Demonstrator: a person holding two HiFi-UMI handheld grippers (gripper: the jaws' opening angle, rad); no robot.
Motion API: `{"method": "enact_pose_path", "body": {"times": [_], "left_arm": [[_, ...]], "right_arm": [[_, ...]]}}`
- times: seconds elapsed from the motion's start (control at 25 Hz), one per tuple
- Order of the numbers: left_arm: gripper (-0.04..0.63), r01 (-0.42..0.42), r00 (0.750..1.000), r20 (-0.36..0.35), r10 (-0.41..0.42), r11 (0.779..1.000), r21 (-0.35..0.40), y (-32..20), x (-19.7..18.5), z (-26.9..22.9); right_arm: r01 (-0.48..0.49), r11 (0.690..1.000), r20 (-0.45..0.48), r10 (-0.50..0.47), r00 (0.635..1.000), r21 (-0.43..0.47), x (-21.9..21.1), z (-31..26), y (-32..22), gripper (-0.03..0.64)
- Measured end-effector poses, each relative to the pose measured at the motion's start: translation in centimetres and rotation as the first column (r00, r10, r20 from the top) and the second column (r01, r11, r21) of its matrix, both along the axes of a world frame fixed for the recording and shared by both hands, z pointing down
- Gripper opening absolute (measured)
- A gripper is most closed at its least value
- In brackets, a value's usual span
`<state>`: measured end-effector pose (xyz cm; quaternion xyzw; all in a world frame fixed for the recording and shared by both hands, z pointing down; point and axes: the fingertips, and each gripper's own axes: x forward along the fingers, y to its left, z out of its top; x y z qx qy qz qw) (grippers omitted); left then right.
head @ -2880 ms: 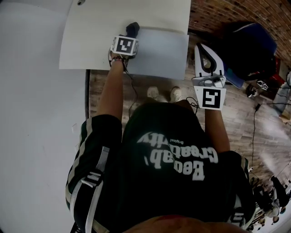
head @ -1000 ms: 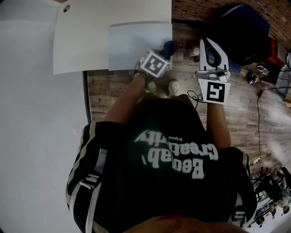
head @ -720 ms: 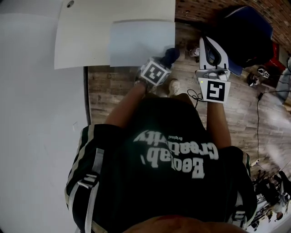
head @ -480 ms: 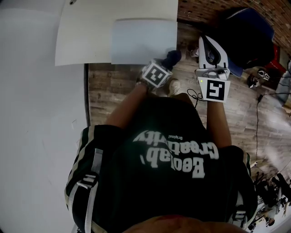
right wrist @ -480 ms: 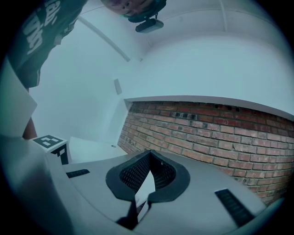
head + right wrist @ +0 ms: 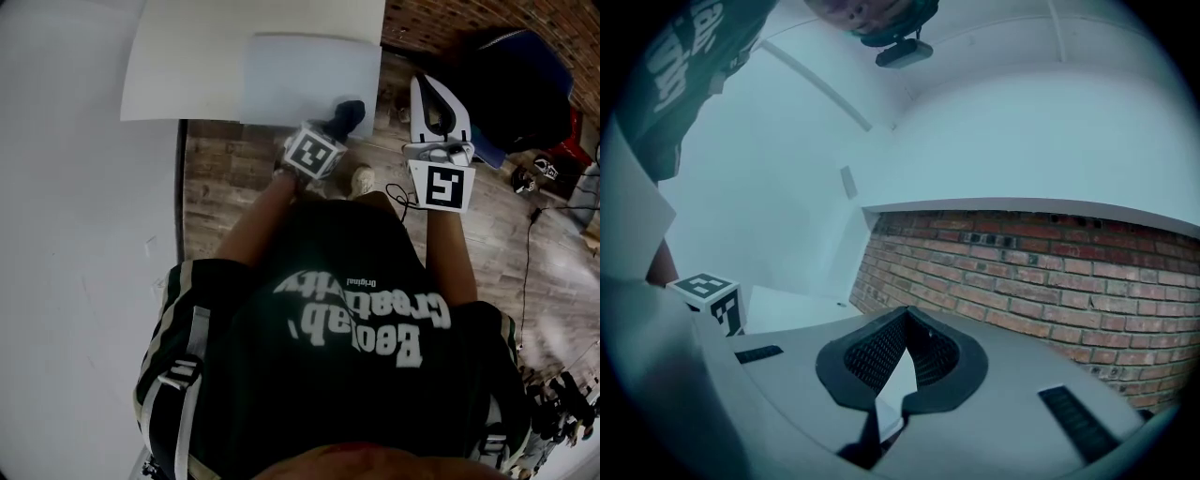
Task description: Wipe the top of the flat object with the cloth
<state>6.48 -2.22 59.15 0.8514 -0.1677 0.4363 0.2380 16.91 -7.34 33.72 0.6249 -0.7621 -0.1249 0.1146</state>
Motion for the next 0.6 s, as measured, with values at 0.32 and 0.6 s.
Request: {"method": "enact_pose_path", "body": {"times": [0.32,0.6], "left_arm": [[0.075,0.128,0.992,0.011,-0.128,0.992,0.013,-1.9,-6.4,0.3],[0.075,0.273,0.961,0.027,-0.274,0.962,0.019,-4.0,-13.2,0.9]], "right_arm": [[0.063,0.998,-0.005,-0.063,0.998,-0.002,-4.4,0.1,-1.3,-0.009],[0.130,0.992,-0.015,-0.130,0.991,-0.001,-8.7,0.1,-2.6,-0.009]]}}
